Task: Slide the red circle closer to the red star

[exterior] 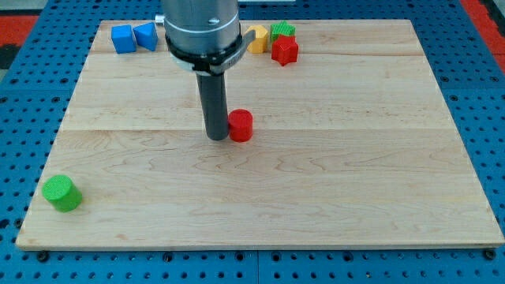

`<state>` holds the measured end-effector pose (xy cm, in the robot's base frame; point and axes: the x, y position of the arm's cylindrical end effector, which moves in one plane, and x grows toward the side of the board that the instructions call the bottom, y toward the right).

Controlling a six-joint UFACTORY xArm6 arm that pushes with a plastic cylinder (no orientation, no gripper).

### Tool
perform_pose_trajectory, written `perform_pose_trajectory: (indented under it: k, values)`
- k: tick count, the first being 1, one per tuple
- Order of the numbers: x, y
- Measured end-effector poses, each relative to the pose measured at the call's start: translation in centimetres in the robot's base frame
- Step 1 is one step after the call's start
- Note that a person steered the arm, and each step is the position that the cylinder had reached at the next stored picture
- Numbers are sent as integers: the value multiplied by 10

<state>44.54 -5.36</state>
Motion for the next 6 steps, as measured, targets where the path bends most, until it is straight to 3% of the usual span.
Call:
perform_pose_trajectory:
  k: [2, 3, 5, 6]
  values:
    - [38, 4]
    - [31, 29]
    - [-57, 29]
    - [-59, 46]
